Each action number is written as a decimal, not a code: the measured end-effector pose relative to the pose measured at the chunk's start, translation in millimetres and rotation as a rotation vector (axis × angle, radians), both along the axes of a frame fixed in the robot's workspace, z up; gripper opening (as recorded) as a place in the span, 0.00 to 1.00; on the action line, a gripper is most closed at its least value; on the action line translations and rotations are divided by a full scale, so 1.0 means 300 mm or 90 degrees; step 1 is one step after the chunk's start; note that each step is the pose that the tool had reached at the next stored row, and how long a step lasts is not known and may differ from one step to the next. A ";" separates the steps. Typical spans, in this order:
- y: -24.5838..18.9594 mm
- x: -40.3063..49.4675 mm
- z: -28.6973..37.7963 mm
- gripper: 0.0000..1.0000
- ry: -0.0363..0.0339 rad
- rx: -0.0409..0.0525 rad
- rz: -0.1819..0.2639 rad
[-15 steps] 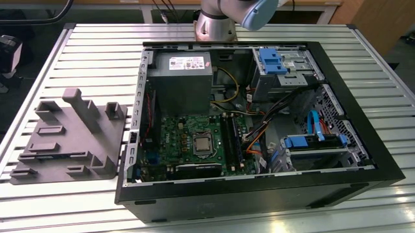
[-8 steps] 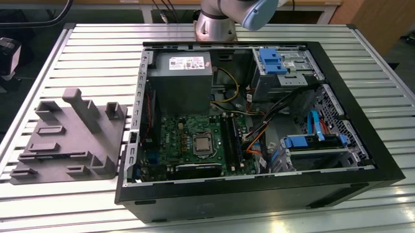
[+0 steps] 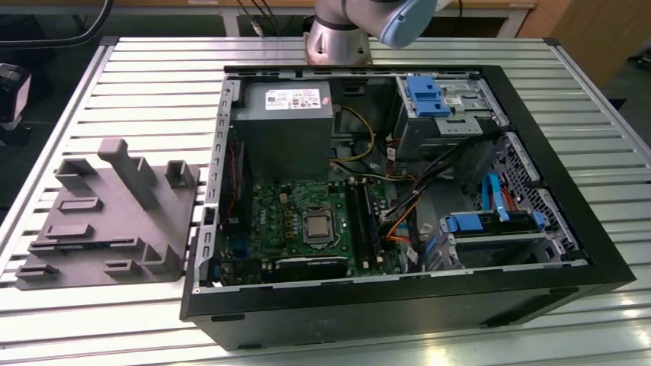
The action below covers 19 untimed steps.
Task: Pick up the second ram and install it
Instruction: 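Reach for the second ram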
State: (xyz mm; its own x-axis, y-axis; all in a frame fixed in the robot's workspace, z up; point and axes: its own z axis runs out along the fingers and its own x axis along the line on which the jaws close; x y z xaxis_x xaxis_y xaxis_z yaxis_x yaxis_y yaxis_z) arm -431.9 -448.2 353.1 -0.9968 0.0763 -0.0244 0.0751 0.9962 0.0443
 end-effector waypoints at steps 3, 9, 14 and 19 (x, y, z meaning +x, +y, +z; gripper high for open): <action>-0.003 -0.003 -0.003 0.11 -0.0001 0.0000 0.000; -0.010 -0.008 -0.008 0.11 0.0000 0.0000 0.000; -0.015 -0.012 -0.012 0.11 -0.0001 0.0000 0.000; -0.020 -0.017 -0.015 0.11 0.0000 0.0000 0.000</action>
State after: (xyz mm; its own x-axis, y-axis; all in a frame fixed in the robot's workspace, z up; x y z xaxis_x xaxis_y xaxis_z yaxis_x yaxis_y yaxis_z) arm -436.9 -454.3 348.4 -0.9968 0.0762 -0.0244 0.0751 0.9962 0.0444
